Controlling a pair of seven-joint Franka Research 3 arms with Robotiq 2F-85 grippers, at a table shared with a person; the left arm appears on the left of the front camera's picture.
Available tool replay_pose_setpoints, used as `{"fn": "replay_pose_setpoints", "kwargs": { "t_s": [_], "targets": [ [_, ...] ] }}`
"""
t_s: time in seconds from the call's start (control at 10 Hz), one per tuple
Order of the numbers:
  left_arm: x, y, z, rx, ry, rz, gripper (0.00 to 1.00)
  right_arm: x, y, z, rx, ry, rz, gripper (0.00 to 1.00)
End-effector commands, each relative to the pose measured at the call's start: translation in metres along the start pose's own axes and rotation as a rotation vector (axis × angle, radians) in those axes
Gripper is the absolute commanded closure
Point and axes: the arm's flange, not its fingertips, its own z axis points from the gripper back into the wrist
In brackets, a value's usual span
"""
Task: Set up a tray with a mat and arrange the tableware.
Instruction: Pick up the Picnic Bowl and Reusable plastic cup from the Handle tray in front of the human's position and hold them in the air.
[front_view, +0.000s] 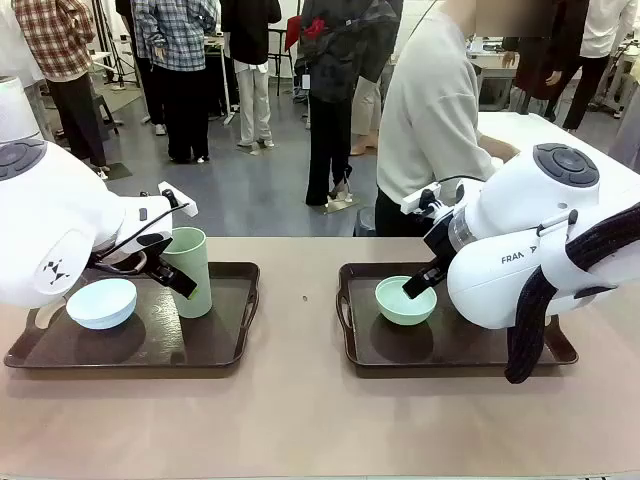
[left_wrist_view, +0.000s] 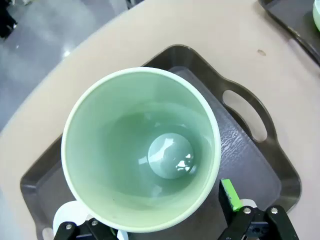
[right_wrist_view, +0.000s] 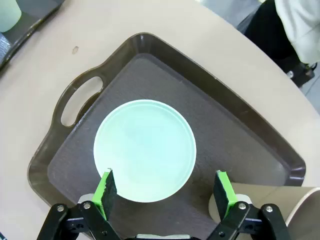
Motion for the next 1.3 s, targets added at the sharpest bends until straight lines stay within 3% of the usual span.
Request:
{"fn": "replay_pose_setpoints", "kwargs": {
  "t_s": [0.0, 1.1, 1.2],
  "targets": [
    [0.000, 0.000, 0.000, 0.000, 0.000, 0.000, 0.00, 0.000, 0.000, 0.000, 0.000, 0.000, 0.000, 0.00],
    [0.000, 0.000, 0.000, 0.000, 0.000, 0.000, 0.00, 0.000, 0.000, 0.000, 0.000, 0.000, 0.000, 0.00],
    [0.000, 0.000, 0.000, 0.000, 0.000, 0.000, 0.00, -0.002, 0.004, 0.013, 0.004, 0.039, -0.027, 0.00]
  ]
}}
